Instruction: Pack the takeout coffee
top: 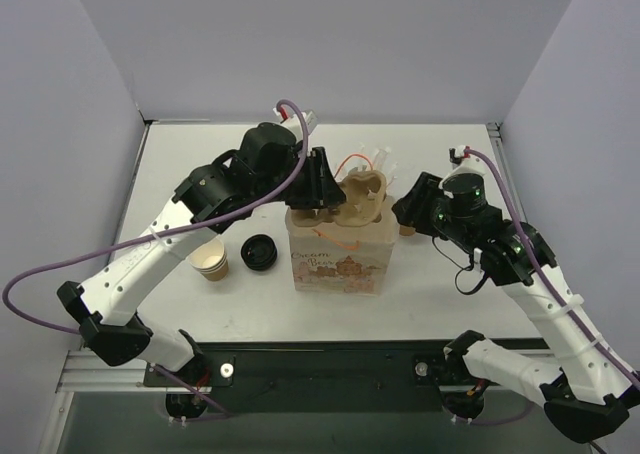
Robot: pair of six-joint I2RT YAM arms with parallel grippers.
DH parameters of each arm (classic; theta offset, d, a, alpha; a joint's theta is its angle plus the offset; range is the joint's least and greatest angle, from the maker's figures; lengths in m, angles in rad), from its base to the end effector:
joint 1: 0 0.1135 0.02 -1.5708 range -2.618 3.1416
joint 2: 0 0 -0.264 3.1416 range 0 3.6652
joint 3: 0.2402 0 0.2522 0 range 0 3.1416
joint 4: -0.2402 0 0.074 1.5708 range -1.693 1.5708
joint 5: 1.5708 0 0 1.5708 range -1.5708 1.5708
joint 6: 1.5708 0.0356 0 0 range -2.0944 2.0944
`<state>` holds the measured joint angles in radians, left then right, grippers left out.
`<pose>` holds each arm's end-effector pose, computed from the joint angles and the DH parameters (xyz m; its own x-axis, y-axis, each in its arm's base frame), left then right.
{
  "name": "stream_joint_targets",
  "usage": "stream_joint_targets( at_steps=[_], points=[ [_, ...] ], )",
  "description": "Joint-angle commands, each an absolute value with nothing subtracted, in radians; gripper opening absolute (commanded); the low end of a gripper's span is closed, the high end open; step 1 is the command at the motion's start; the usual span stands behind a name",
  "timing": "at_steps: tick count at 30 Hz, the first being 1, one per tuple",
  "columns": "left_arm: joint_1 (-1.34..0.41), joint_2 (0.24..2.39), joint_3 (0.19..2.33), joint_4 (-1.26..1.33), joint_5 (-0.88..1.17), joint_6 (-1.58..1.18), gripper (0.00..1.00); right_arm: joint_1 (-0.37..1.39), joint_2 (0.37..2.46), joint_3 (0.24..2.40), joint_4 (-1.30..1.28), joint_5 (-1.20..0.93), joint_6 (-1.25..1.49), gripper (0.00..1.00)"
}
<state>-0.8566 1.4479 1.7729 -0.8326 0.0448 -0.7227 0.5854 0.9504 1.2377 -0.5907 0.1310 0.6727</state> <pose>0.1929 -0.2250 0.4573 -0.7550 -0.1377 -0.6411 0.3748 0.7115 -0.5943 0.1599 0.1004 0.4226 -0.4714 0.4287 -0.7707 -0.1920 0.8031 0.5641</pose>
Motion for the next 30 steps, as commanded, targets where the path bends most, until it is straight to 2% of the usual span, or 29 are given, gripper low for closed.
stream_joint_targets(
  at_steps=[1, 6, 12, 13, 19, 22, 30],
  points=[
    [-0.859, 1.463, 1.786, -0.856, 0.009, -0.683, 0.36, 0.568, 0.979, 1.223, -0.589, 0.023, 0.678, 0.42],
    [-0.861, 1.488, 1.787, -0.862, 0.009, -0.68, 0.35, 0.566, 0.973, 1.183, -0.594, 0.017, 0.686, 0.34],
    [-0.862, 1.48, 1.744, -0.861, -0.032, -0.686, 0.35, 0.566, 0.957, 1.152, -0.595, 0.023, 0.701, 0.2],
    [-0.865, 1.483, 1.744, -0.865, -0.038, -0.684, 0.34, 0.566, 0.96, 1.155, -0.595, 0.026, 0.7, 0.15],
    [-0.891, 1.512, 1.752, -0.885, -0.1, -0.683, 0.34, 0.568, 0.953, 1.172, -0.594, 0.025, 0.718, 0.04],
    [-0.908, 1.528, 1.75, -0.902, -0.142, -0.699, 0.32, 0.568, 0.946, 1.163, -0.595, 0.018, 0.744, 0.0],
    [-0.948, 1.577, 1.766, -0.949, -0.225, -0.741, 0.32, 0.568, 0.917, 1.134, -0.595, 0.014, 0.787, 0.0]
  ],
)
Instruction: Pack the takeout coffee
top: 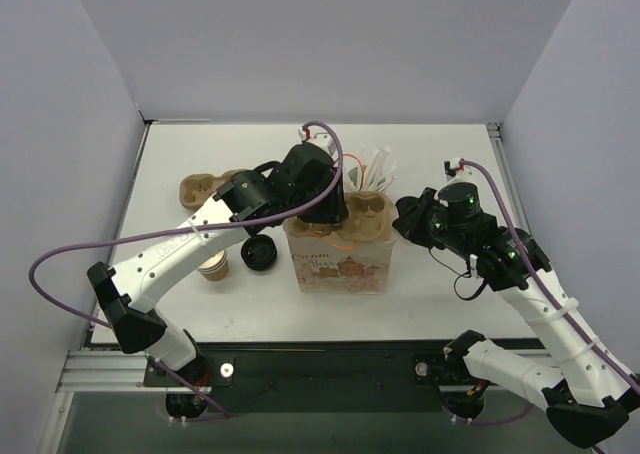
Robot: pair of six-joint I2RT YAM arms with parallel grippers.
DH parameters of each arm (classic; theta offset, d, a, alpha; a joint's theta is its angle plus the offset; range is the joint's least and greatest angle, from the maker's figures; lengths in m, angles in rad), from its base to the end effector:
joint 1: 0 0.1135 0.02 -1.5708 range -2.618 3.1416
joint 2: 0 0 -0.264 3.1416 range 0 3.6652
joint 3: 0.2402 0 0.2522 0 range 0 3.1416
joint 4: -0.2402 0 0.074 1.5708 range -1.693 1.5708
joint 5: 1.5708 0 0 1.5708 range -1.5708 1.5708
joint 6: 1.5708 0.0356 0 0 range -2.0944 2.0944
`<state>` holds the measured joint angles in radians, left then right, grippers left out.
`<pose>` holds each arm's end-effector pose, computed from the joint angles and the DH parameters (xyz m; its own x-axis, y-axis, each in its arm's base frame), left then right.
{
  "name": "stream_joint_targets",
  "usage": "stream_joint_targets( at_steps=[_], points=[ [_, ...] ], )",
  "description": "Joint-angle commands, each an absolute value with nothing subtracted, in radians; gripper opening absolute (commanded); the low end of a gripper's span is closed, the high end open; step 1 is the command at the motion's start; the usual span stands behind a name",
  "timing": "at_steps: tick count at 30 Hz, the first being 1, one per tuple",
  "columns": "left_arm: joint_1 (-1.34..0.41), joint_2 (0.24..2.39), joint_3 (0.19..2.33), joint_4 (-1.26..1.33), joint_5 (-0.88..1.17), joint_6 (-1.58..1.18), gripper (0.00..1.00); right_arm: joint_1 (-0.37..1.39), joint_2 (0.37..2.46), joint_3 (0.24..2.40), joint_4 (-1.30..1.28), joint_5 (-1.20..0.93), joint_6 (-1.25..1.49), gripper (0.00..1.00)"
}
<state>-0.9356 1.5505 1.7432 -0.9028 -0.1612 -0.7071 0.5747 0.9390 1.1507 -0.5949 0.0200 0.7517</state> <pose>0.1982 -0.2593 0.4121 -0.7633 -0.0451 -0.6445 0.2979 0.8606 -0.4131 0.1621 0.1041 0.3957 -0.5898 0.4315 -0.6826 -0.1713 0.7592 0.6279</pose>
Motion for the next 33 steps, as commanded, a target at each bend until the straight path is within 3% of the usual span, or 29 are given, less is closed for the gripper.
stream_joint_targets(
  at_steps=[1, 17, 33],
  points=[
    [-0.954, 1.586, 1.787, -0.963, -0.235, -0.744, 0.32, 0.568, 0.914, 1.134, -0.597, 0.012, 0.796, 0.0],
    [-1.003, 1.723, 1.917, -1.158, -0.365, -0.818, 0.31, 0.569, 0.865, 1.075, -0.597, 0.041, 0.856, 0.0],
    [-1.017, 1.795, 1.91, -1.169, -0.439, -0.879, 0.31, 0.572, 0.865, 1.057, -0.597, 0.035, 0.885, 0.0]
  ],
)
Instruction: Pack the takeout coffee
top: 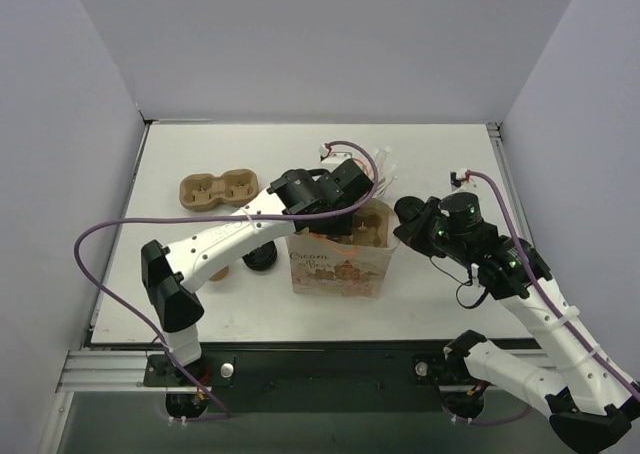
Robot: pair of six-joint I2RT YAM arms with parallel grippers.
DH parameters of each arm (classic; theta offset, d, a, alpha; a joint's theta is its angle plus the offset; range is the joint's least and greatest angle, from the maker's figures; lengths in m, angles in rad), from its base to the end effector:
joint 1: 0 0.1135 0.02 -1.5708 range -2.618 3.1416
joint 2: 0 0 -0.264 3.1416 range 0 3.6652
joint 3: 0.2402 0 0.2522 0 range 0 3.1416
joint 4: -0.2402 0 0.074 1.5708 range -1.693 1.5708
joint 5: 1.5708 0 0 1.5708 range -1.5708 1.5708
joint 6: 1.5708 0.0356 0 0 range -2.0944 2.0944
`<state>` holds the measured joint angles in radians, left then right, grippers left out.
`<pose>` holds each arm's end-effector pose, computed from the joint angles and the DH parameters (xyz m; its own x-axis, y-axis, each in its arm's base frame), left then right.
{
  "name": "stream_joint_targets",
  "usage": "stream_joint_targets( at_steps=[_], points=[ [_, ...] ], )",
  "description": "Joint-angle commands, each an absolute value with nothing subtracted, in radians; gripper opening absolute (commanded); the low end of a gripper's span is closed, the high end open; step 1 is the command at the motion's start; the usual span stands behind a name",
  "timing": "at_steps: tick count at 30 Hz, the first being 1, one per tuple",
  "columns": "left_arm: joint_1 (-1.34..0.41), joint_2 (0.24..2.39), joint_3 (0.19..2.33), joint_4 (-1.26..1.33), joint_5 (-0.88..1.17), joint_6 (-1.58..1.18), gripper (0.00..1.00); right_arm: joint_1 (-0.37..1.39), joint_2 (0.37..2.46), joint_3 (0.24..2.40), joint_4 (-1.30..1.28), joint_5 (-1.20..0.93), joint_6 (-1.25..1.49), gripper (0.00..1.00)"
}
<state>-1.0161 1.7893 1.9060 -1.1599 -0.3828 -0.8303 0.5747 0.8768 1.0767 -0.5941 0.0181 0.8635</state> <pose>0.2048 -0.3053 0.3669 -0.8160 0.0169 -0.5779 0.1293 0.9796 -0.1539 0.1519 0.0976 0.3818 -0.6119 0.5092 -0.6052 -0.0990 0.7099 0.6973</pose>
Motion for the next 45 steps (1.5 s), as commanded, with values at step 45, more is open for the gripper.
stream_joint_targets(
  at_steps=[45],
  points=[
    [-1.025, 1.652, 1.882, -1.183, -0.239, -0.781, 0.69, 0.609, 0.853, 0.996, -0.571, 0.094, 0.836, 0.07]
  ],
)
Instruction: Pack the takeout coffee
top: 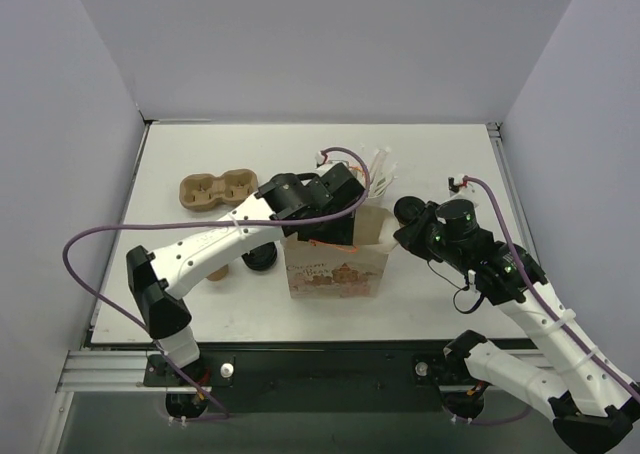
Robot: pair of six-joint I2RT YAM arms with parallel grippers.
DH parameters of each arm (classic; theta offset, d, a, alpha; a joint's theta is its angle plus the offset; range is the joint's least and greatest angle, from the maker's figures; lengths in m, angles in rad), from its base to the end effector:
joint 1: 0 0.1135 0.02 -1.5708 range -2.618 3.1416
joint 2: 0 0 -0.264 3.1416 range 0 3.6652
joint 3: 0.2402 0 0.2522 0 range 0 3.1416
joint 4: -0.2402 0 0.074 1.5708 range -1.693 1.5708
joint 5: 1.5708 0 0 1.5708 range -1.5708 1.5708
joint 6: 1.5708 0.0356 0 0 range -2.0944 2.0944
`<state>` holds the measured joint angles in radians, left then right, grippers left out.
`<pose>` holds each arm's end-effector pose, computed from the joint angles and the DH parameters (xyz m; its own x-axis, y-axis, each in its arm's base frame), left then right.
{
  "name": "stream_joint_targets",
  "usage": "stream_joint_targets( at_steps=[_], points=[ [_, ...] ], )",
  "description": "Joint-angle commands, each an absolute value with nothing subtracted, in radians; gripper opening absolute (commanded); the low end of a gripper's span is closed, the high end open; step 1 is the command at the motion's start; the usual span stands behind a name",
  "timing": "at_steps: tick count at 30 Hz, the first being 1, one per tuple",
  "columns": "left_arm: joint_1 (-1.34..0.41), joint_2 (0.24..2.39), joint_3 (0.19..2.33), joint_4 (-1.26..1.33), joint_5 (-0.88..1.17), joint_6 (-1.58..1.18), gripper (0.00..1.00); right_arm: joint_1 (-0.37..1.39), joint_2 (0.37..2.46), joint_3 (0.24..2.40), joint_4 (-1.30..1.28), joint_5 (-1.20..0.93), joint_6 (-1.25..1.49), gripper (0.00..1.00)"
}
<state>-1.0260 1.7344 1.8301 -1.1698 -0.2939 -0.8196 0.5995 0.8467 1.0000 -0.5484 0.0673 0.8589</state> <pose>0.1916 -0.2962 0.3621 -0.8569 0.0644 -0.5114 0.1769 0.9686 -0.1745 0.1492 0.0991 0.3658 -0.5950 0.5083 -0.6225 -0.0937 0.7254 0.6819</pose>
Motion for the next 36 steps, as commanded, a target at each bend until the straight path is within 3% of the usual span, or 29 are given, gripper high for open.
stream_joint_targets(
  at_steps=[1, 9, 12, 17, 24, 36],
  points=[
    [-1.025, 1.632, 1.881, -1.186, -0.232, -0.775, 0.69, 0.611, 0.856, 0.999, -0.571, 0.087, 0.836, 0.06],
    [-0.997, 1.537, 1.94, -1.205, -0.155, -0.693, 0.69, 0.614, 0.876, 1.017, -0.574, 0.101, 0.836, 0.06],
    [-0.982, 1.532, 2.021, -1.322, -0.231, -0.666, 0.68, 0.615, 0.885, 1.028, -0.574, 0.1, 0.831, 0.07],
    [-0.921, 1.511, 2.023, -1.358, -0.307, -0.581, 0.63, 0.62, 0.894, 1.06, -0.572, 0.091, 0.822, 0.24],
    [-0.747, 1.461, 1.885, -1.287, -0.263, -0.494, 0.59, 0.624, 0.896, 1.163, -0.572, 0.063, 0.764, 0.4],
    [-0.667, 1.393, 1.664, -1.071, -0.049, -0.433, 0.56, 0.627, 0.94, 1.235, -0.581, 0.089, 0.733, 0.42]
  ],
)
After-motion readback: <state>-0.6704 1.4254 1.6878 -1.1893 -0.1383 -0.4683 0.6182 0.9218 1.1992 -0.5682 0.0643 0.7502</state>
